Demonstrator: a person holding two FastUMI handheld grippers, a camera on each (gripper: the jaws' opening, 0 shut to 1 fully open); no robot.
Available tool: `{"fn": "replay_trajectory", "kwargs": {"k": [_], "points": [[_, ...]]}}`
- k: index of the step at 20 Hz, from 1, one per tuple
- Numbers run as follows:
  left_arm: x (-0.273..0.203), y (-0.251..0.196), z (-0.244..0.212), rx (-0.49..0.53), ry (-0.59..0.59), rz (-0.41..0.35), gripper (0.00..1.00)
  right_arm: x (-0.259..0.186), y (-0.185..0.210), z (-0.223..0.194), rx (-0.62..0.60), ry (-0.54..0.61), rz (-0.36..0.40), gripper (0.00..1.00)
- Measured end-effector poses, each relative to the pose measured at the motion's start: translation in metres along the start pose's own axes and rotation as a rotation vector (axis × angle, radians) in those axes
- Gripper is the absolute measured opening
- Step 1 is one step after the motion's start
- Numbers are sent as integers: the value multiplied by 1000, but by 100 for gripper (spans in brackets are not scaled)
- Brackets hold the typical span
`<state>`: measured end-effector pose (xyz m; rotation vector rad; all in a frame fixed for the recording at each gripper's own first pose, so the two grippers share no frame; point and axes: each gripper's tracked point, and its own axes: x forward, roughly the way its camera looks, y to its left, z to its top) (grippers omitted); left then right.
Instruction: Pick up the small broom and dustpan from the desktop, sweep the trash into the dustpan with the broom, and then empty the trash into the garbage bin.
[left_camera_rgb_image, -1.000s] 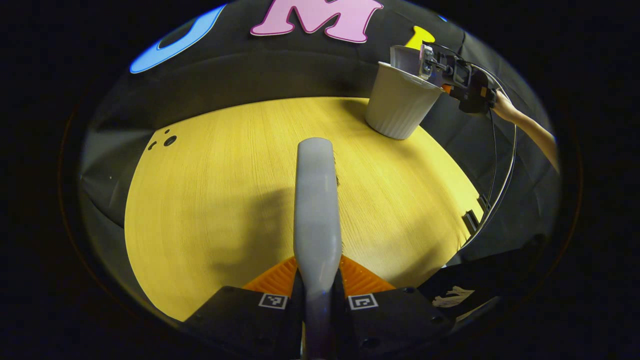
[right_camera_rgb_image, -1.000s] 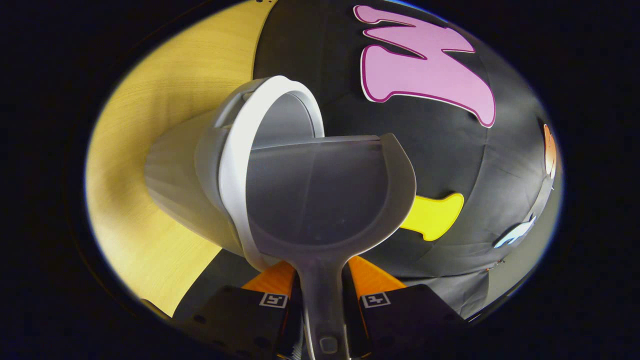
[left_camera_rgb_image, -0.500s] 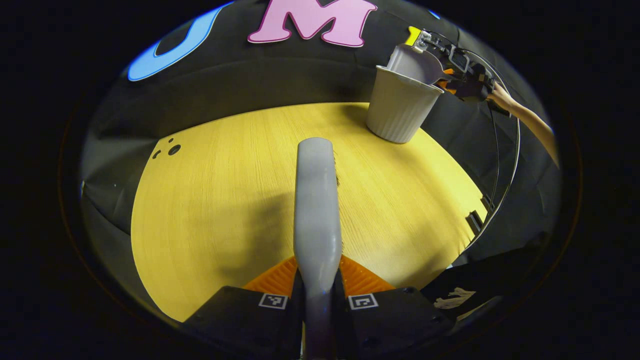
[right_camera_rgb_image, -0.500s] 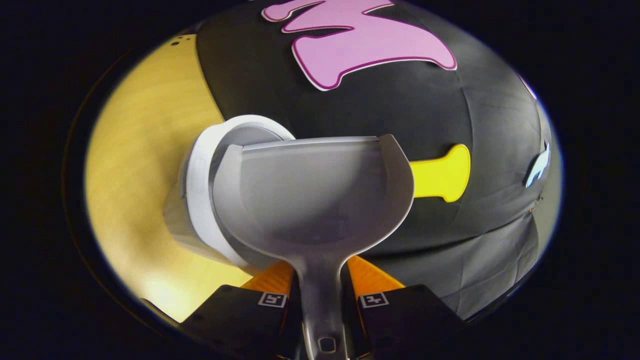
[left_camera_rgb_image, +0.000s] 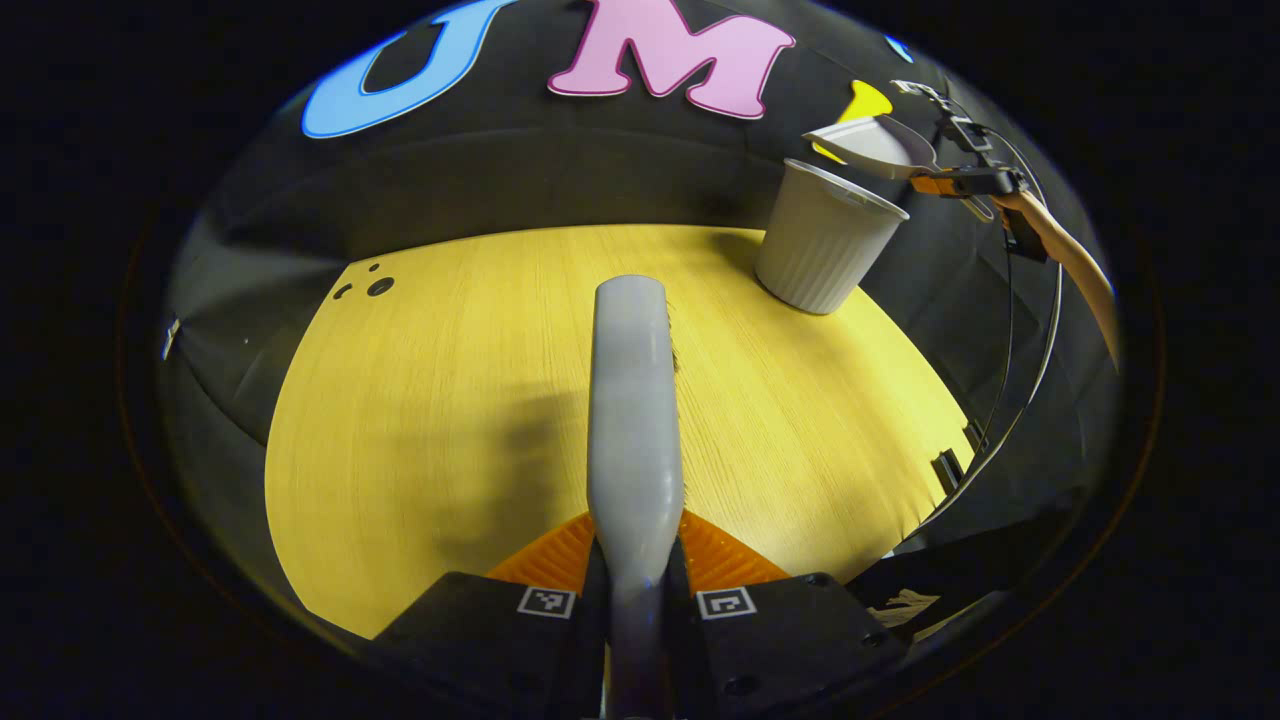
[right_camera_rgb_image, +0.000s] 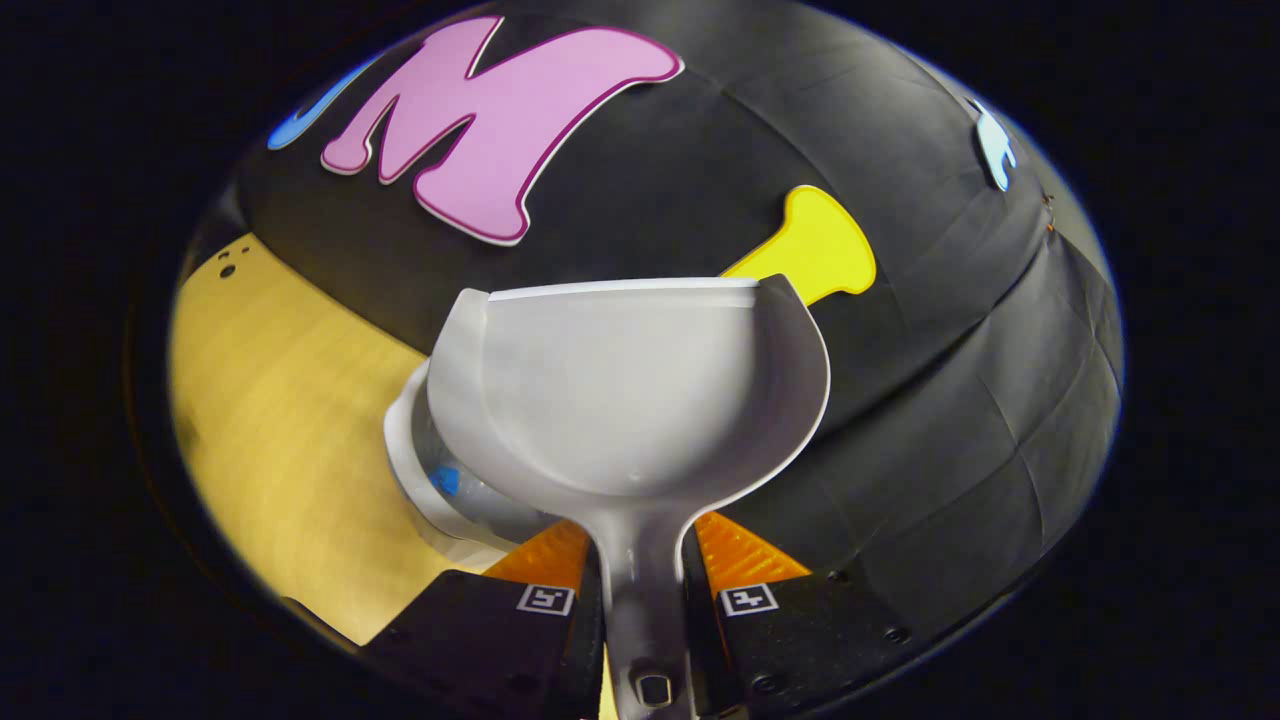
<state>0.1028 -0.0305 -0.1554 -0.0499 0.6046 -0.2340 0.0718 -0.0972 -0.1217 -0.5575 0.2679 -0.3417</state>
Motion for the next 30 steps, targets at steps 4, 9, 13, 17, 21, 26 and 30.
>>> {"fn": "replay_trajectory", "kwargs": {"k": [4, 9, 13, 17, 21, 26, 30], "points": [[-7, 22, -5, -37, -14, 46, 30, -11, 8, 16, 131, -47, 116, 38], [-18, 51, -21, -84, -24, 96, 30, -14, 14, 13, 199, -85, 268, 38], [-26, 72, -35, -102, -25, 133, 30, -8, 27, 6, 280, -103, 388, 38], [-22, 84, -52, -136, -8, 141, 30, -5, 42, -5, 273, -76, 486, 43], [-10, 90, -58, -208, 10, 124, 30, -16, 84, -35, 274, 10, 596, 38], [13, 115, -63, -243, 43, 152, 27, -51, 171, -117, 311, 216, 713, 38], [34, 134, -71, -225, 92, 195, 27, -60, 192, -171, 304, 351, 726, 38]]}}
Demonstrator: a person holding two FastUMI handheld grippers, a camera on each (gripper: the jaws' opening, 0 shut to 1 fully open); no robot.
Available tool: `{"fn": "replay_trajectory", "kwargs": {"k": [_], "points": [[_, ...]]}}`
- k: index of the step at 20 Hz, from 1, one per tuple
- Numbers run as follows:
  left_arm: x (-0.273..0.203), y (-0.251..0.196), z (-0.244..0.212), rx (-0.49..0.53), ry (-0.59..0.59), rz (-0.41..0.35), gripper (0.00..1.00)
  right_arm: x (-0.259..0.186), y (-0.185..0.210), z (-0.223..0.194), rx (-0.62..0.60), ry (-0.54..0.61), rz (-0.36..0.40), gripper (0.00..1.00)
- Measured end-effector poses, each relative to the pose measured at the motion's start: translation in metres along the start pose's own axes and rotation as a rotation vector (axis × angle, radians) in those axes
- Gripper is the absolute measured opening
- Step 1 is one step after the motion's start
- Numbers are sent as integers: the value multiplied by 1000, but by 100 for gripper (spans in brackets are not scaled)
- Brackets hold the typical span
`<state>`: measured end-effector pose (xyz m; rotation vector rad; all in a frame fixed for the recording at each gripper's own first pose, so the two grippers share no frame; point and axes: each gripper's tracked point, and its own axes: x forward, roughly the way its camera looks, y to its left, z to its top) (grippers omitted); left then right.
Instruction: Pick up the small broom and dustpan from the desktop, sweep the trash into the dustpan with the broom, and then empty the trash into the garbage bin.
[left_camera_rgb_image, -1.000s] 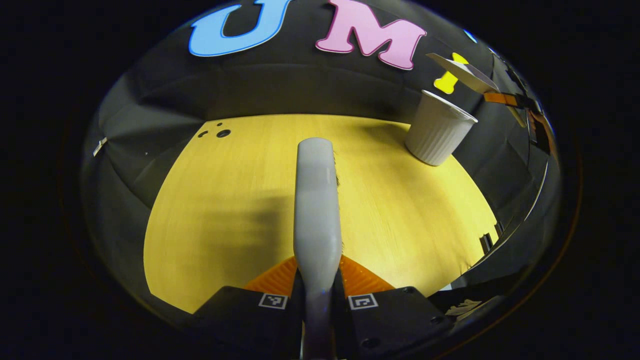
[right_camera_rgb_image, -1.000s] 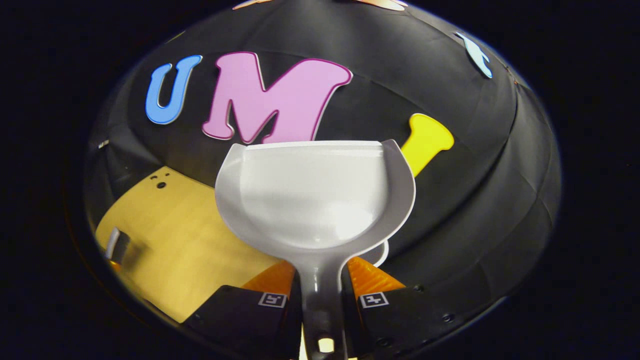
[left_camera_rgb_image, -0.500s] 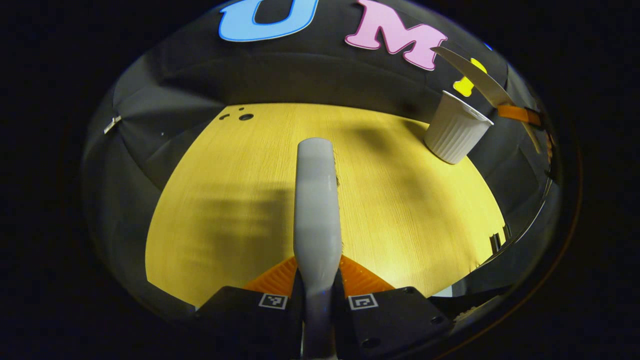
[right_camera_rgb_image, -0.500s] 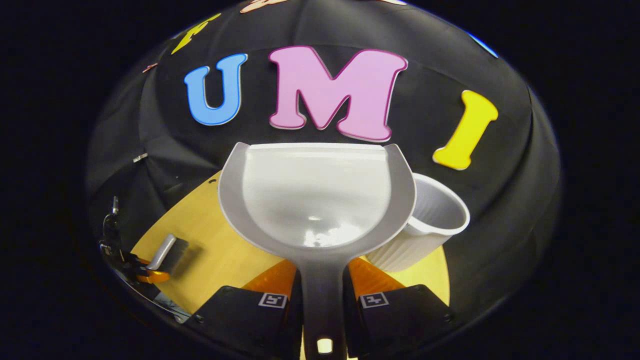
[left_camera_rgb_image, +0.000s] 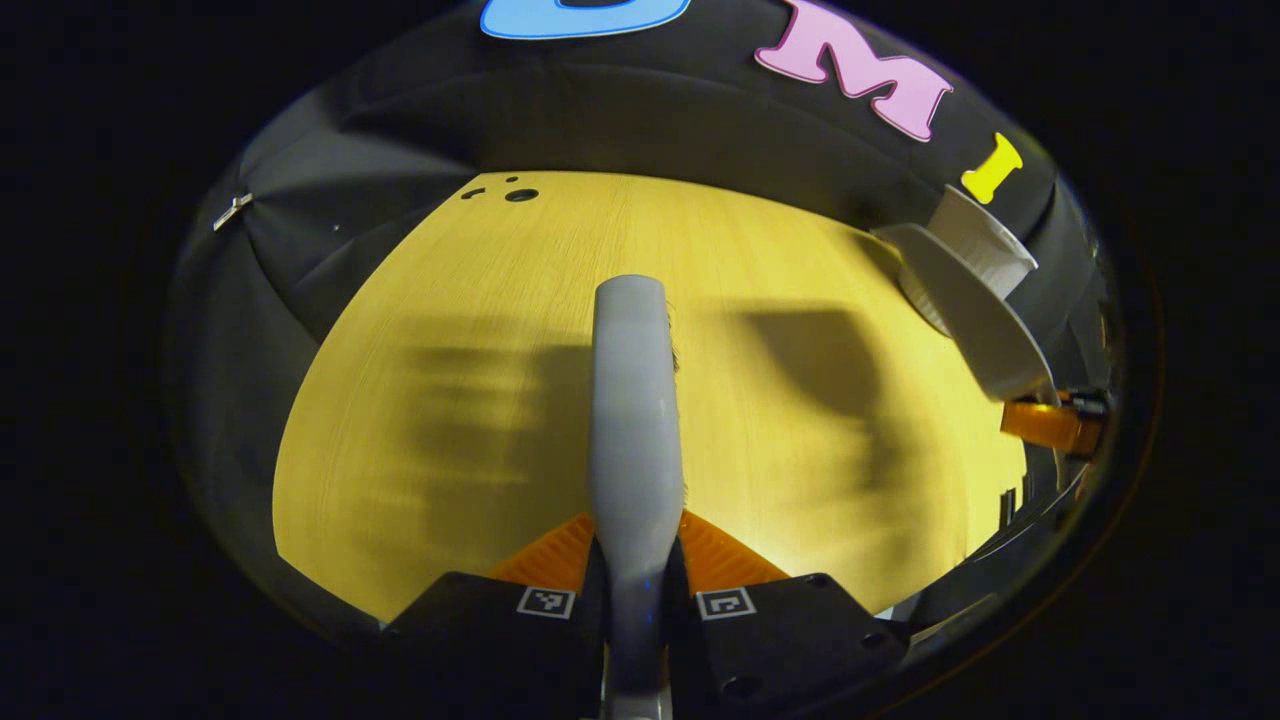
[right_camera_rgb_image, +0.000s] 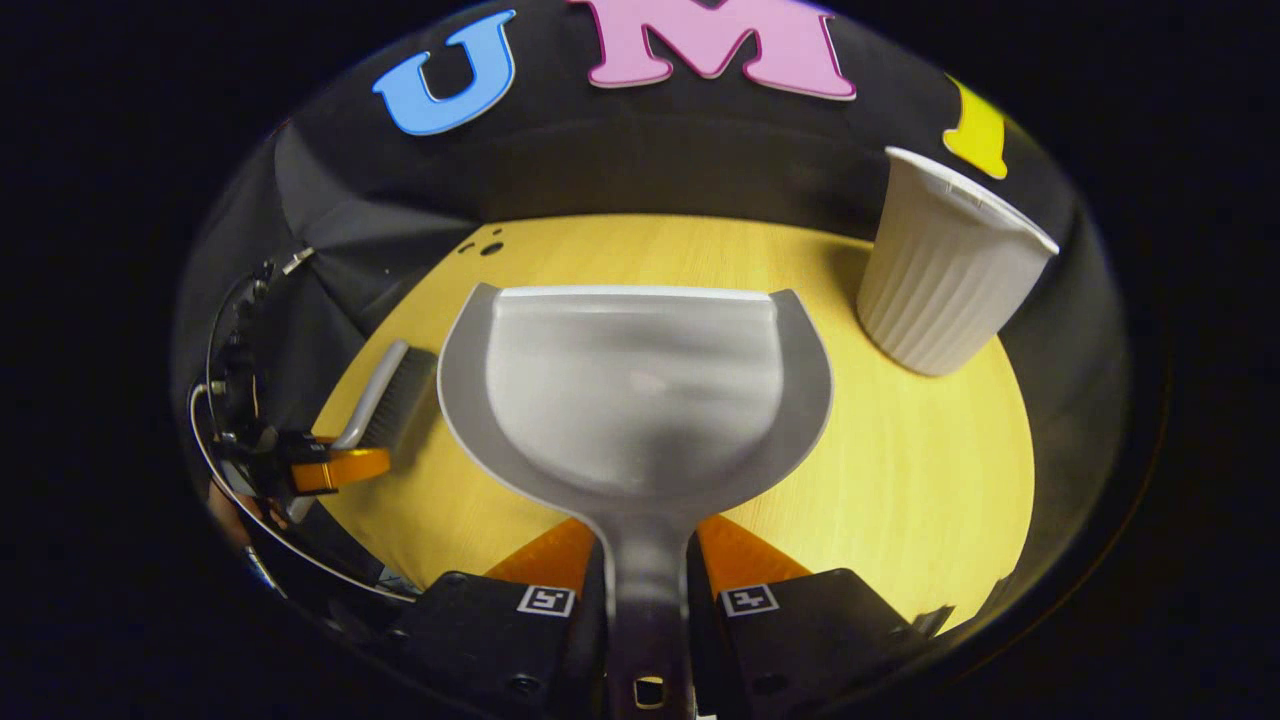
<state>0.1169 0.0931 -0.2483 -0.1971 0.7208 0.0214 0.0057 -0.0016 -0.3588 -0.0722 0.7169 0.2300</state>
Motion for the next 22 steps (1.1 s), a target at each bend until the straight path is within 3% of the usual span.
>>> {"fn": "replay_trajectory", "kwargs": {"k": [9, 10, 11, 15, 16, 17, 20, 22], "points": [[41, -3, -3, 64, 70, 63, 31, 29, -3, -65, 42, 123, -46, 38], [41, -5, -2, 74, 77, 62, 31, 30, -1, -71, 41, 129, -55, 44], [41, -7, -4, 88, 87, 61, 35, 30, 0, -72, 31, 130, -63, 39], [41, -10, -2, 172, 108, 83, 34, 30, 11, -74, 41, 131, -34, 41], [40, -11, -3, 179, 109, 84, 35, 31, 13, -75, 34, 134, -27, 31], [40, -12, -3, 179, 109, 82, 36, 31, 15, -76, 28, 137, -15, 49], [30, -18, -5, 164, 98, 60, 43, 32, 22, -77, 26, 137, 15, 70], [16, -21, -2, 153, 68, 48, 70, 25, 27, -73, 38, 121, 40, 87]]}}
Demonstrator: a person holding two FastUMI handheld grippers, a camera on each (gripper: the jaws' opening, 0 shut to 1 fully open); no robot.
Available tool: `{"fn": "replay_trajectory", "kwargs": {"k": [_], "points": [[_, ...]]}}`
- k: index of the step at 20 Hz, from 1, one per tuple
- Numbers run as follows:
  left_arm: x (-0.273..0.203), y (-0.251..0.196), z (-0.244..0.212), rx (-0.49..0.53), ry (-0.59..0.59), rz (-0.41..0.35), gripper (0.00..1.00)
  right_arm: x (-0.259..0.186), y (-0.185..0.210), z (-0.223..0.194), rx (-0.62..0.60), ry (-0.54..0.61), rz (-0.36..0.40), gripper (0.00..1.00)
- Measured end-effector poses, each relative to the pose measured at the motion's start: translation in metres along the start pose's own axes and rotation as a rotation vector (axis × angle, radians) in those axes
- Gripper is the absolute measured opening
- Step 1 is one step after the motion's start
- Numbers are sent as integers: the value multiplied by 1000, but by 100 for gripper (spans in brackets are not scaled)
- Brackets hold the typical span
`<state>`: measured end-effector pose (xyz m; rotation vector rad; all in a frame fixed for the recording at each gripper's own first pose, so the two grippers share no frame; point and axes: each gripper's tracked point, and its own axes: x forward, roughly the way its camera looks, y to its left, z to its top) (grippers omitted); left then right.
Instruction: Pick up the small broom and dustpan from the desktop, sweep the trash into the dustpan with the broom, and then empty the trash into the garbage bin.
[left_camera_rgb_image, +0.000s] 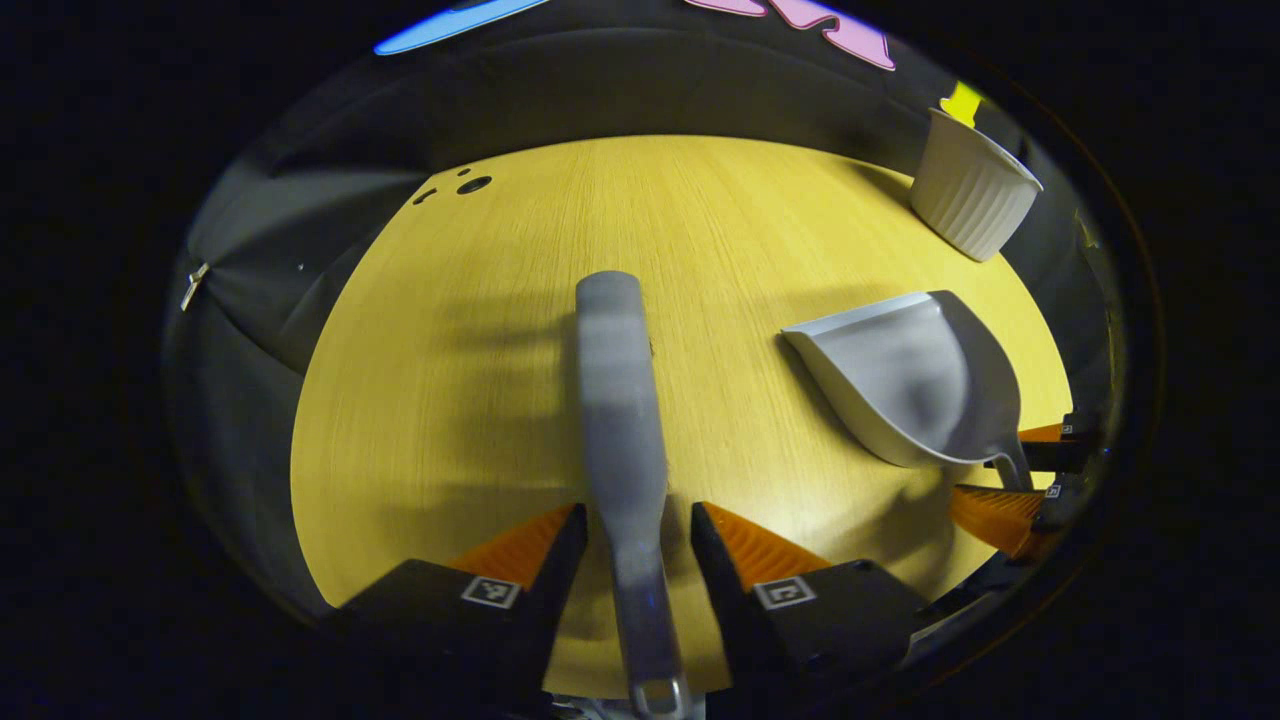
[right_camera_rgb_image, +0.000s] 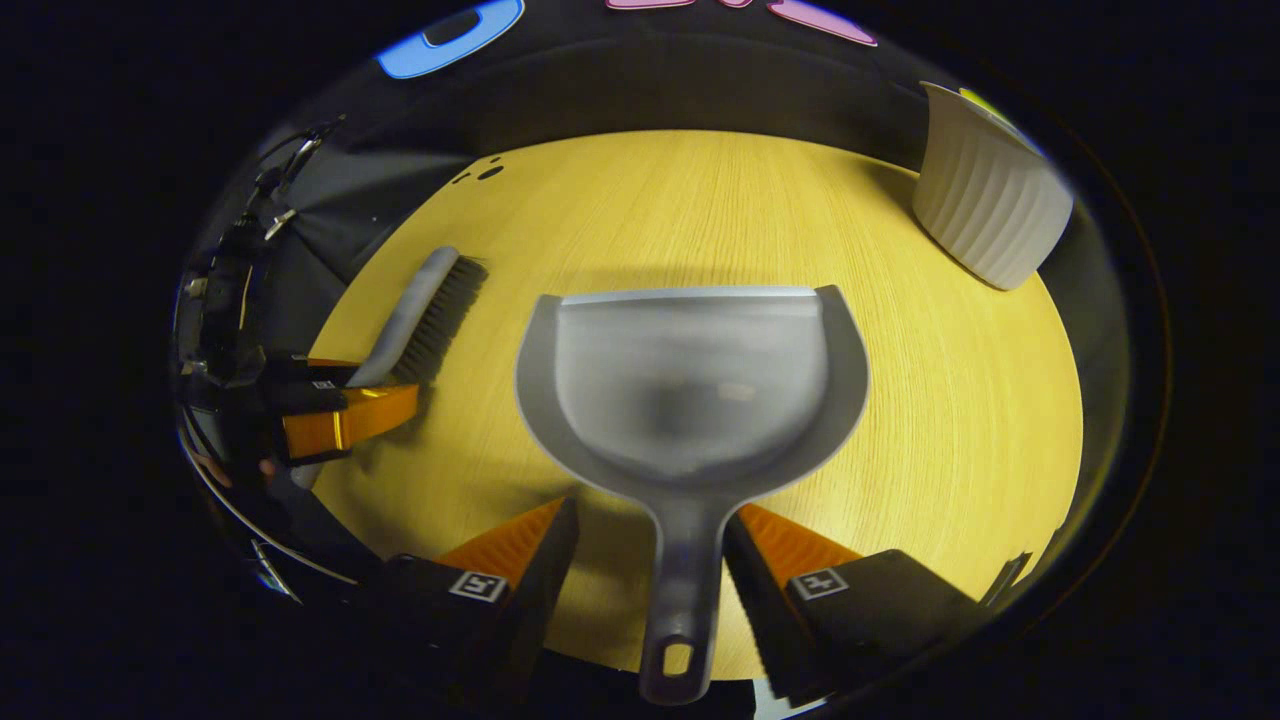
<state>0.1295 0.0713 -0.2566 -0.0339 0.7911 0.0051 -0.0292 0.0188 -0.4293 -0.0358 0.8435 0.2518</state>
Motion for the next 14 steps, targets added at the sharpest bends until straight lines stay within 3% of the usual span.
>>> {"fn": "replay_trajectory", "kwargs": {"k": [1, 4, 10, 14], "points": [[-11, 0, 3, -2, -29, 5, 82, -3, -1, 3, 5, -13, -1, 100], [-50, -3, 22, -2, -158, 21, 98, -29, -3, 20, 9, -107, 3, 99], [-134, -26, 66, -75, -434, -6, 98, -114, -7, 91, -26, -416, -28, 99], [-206, -27, 104, -26, -694, 42, 98, -173, 3, 131, -65, -638, -21, 99]]}}
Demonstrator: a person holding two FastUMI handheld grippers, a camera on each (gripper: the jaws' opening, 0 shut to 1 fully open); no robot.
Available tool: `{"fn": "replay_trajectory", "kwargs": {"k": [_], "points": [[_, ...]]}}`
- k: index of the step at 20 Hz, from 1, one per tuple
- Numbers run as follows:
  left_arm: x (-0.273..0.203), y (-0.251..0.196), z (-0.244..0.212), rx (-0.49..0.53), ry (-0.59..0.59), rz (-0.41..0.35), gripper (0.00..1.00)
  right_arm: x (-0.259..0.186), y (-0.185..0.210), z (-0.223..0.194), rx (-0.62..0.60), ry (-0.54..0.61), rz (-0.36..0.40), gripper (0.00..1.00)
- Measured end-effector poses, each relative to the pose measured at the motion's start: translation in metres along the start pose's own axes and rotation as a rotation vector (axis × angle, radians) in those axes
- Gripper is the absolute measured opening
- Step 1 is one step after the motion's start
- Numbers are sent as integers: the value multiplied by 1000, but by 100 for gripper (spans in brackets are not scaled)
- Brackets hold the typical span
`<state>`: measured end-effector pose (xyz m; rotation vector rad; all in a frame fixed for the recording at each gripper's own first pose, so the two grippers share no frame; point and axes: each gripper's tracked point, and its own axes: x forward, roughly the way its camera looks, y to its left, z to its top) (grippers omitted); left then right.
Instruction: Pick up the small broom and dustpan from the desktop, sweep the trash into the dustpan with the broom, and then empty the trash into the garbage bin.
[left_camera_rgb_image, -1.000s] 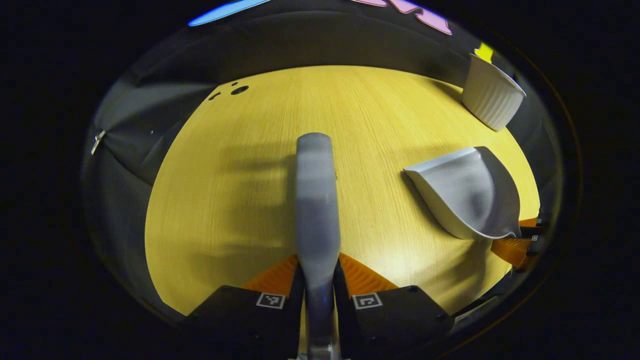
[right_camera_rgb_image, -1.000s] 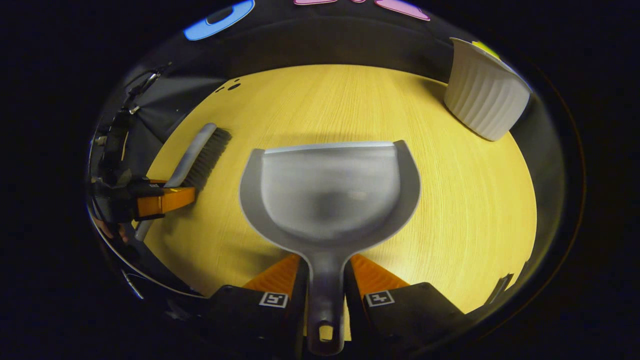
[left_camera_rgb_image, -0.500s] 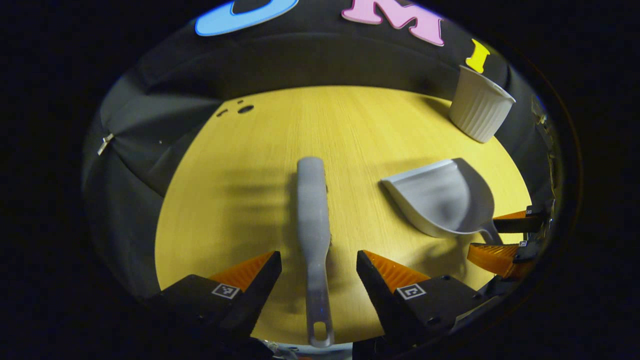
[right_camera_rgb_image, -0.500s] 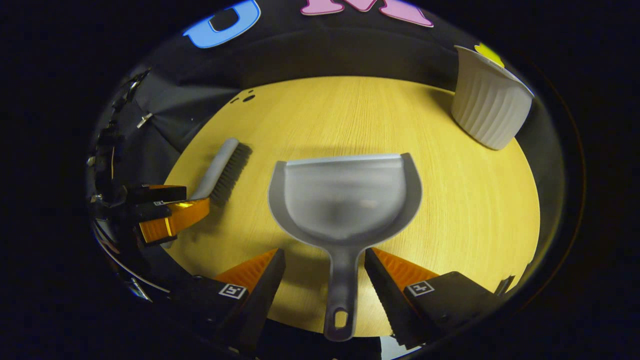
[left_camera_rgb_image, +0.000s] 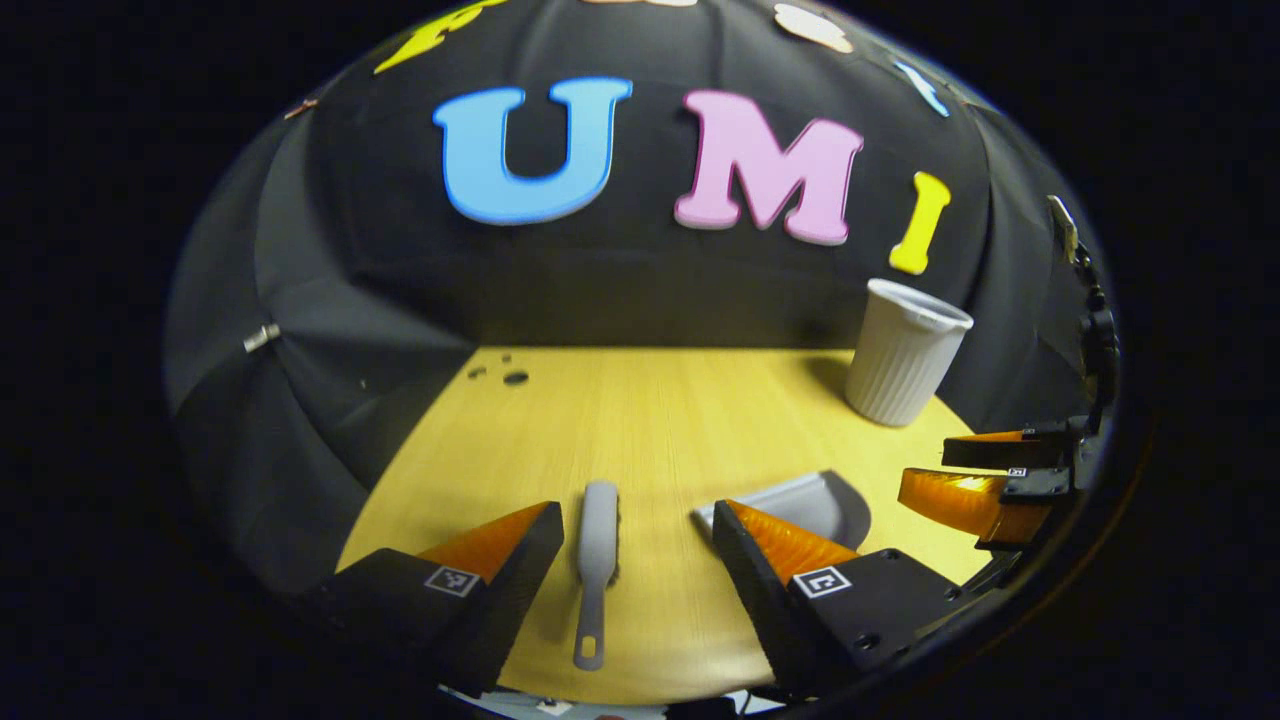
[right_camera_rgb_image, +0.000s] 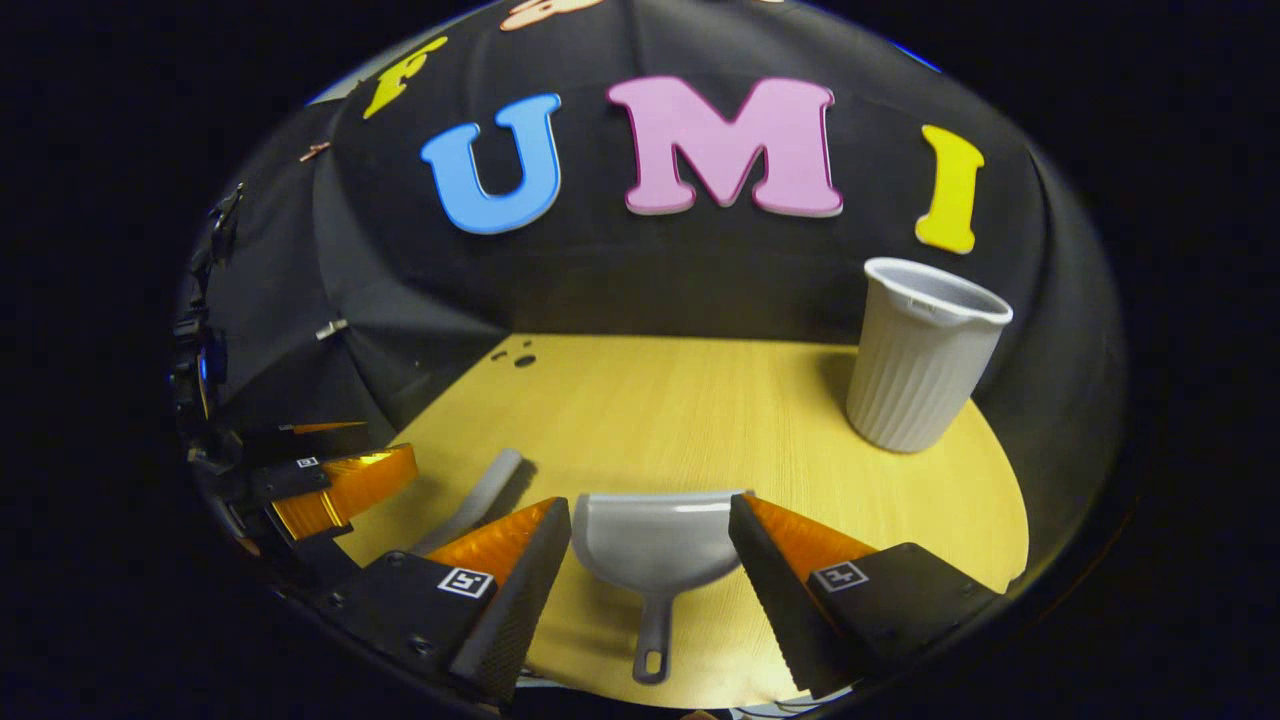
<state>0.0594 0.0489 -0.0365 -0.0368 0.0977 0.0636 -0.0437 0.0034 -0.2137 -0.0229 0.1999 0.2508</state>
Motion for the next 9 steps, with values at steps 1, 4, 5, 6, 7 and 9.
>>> {"fn": "replay_trajectory", "kwargs": {"k": [1, 4, 5, 6, 7, 9], "points": [[-11, -5, 19, 19, -66, 9, 98, -8, 1, 15, -15, -53, 0, 99], [-37, -16, 55, 54, -207, 32, 97, -36, 5, 53, -45, -202, -6, 99], [-49, -18, 61, 56, -233, 33, 97, -44, 7, 62, -51, -237, -5, 99], [-60, -21, 67, 55, -253, 29, 97, -54, 7, 68, -62, -266, -7, 99], [-69, -24, 72, 53, -273, 29, 97, -62, 6, 70, -71, -286, -14, 99], [-81, -32, 72, 47, -294, 25, 96, -68, 8, 68, -80, -320, -30, 99]]}}
